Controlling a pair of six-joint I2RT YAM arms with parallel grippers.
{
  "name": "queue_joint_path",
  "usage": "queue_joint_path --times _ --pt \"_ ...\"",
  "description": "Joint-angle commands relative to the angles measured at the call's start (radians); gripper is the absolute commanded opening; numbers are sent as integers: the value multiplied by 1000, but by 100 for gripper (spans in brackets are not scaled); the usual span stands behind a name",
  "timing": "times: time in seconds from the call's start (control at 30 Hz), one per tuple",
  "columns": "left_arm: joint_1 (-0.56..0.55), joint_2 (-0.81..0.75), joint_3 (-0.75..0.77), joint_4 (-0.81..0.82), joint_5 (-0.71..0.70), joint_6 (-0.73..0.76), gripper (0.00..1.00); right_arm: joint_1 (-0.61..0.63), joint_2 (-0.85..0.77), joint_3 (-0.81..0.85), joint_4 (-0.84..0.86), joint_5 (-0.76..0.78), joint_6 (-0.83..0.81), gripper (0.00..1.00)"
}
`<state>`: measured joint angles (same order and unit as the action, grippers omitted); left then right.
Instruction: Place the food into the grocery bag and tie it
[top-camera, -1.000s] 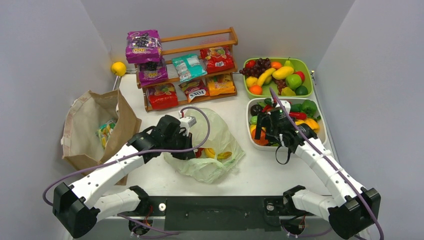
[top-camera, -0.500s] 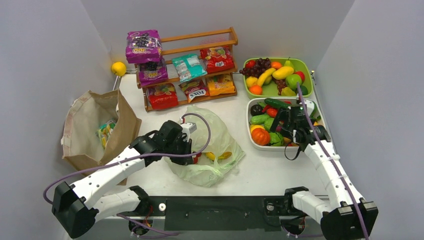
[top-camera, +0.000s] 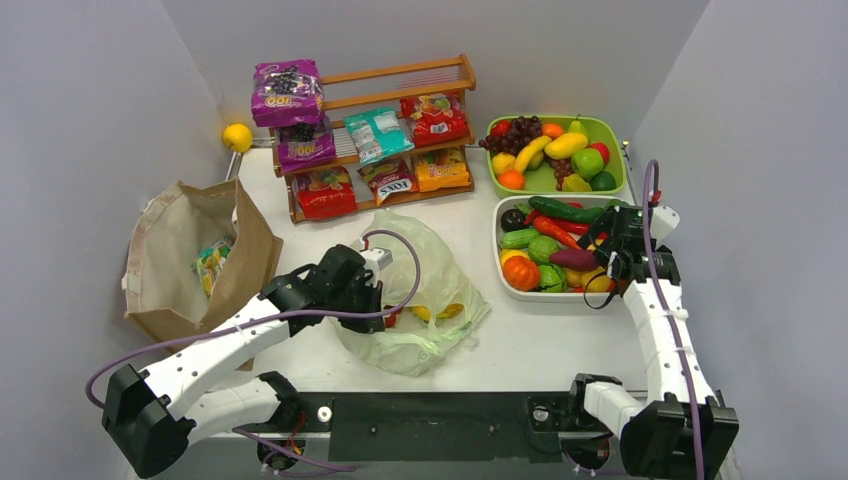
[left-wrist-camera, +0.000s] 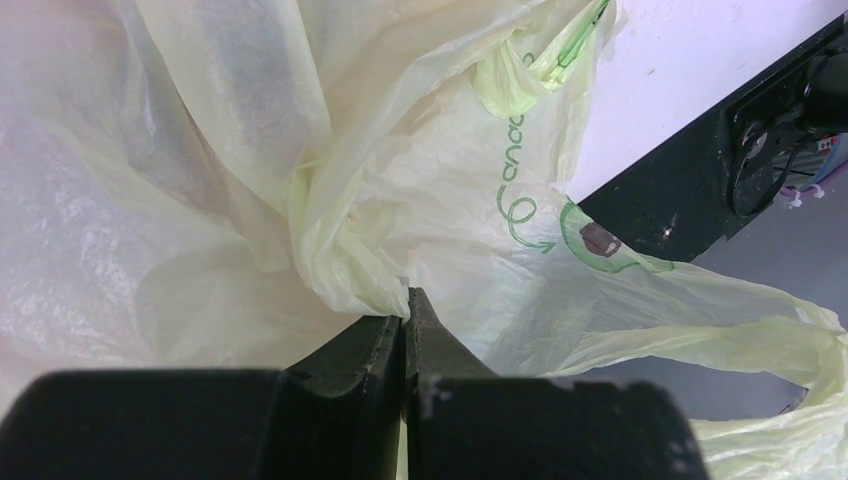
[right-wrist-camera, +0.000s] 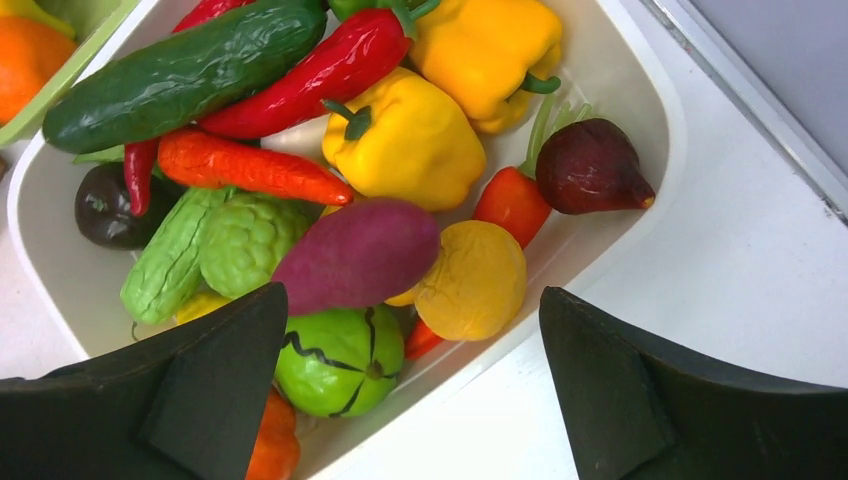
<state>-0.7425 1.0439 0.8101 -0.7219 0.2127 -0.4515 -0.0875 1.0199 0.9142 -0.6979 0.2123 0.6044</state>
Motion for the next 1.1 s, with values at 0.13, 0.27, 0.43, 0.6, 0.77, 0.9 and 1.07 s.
queue_joint_path --times 0.13,0.27,0.43,0.6,0.77,0.9,1.07 --pt "-12 -17 3 18 -25 4 0 -47 90 -3 110 -45 47 84" --pt "-13 -19 4 18 -32 4 0 -50 116 -25 142 -72 65 76" --pt "-13 -21 6 20 -37 5 0 -51 148 -49 176 -107 81 71" --pt "-12 -21 6 20 -42 4 0 -51 162 -64 199 -108 89 69" --pt "-11 -20 6 21 -44 4 0 -51 193 -74 222 -105 80 62" --pt "-12 -17 5 19 -45 4 0 -52 208 -86 241 -102 80 55" --pt "-11 -15 6 21 -47 4 0 -51 212 -96 250 -105 78 39"
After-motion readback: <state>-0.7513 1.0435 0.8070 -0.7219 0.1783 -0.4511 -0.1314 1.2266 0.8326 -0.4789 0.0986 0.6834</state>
